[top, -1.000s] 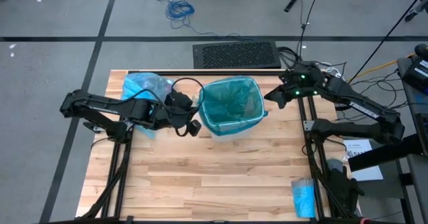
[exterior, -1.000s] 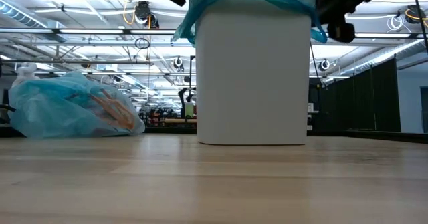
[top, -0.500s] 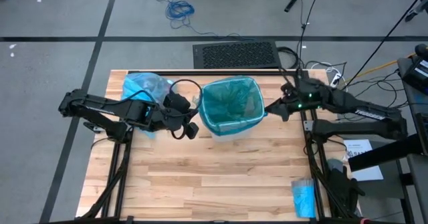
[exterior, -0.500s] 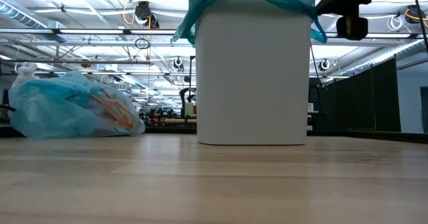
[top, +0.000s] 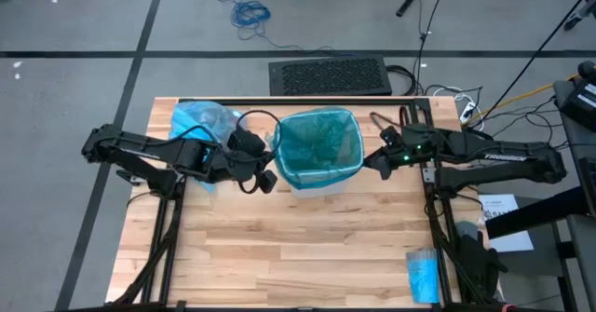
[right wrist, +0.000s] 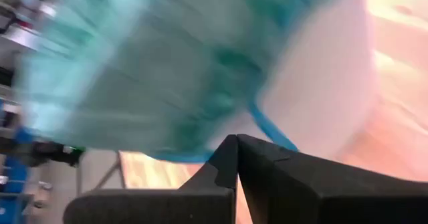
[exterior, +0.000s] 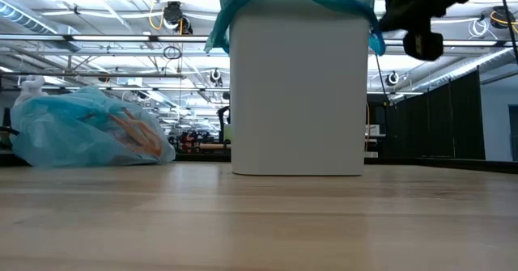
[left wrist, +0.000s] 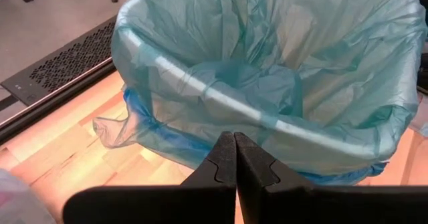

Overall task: Place trash/remove bag and relplace
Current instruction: Insert the new blue trash bag into the white trash bin

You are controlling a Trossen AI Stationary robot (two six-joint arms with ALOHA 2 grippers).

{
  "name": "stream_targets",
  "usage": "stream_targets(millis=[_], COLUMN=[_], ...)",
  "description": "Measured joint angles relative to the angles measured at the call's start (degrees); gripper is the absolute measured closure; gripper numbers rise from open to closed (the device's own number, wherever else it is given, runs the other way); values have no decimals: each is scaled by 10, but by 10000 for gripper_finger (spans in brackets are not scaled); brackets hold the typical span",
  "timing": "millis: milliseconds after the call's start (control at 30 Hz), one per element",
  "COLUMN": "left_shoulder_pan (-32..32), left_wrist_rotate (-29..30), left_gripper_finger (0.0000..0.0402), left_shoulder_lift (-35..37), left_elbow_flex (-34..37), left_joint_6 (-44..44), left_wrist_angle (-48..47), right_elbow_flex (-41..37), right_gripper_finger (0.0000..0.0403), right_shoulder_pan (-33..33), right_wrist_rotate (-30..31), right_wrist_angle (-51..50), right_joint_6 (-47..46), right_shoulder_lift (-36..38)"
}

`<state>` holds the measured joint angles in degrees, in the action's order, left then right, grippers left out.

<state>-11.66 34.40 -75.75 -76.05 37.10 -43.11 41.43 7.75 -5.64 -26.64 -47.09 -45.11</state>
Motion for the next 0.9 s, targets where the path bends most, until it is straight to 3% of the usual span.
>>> stream_targets(millis=[267,533,733,900], left_shoulder_pan=[0,-2,-2,1], left_wrist_rotate=[-52,-61,-58,-67], left_gripper_finger=[401,401,401,402], left_shoulder_lift=[9,33,55,62], left_elbow_flex=[1,1,1,1], left_joint_6=[1,16,-34,-98], left_wrist_angle=[3,39,155,233], right_elbow_flex=[4,90,169,211], right_gripper_finger=[403,403,403,403], right_shoulder_pan=[-1,-4,-4,-7], right_wrist_rotate=[32,91,91,92], right_wrist_angle=[-36,-38,-37,-39], right_joint_6=[-30,17,62,63], right_shoulder_lift=[53,90,60,-9])
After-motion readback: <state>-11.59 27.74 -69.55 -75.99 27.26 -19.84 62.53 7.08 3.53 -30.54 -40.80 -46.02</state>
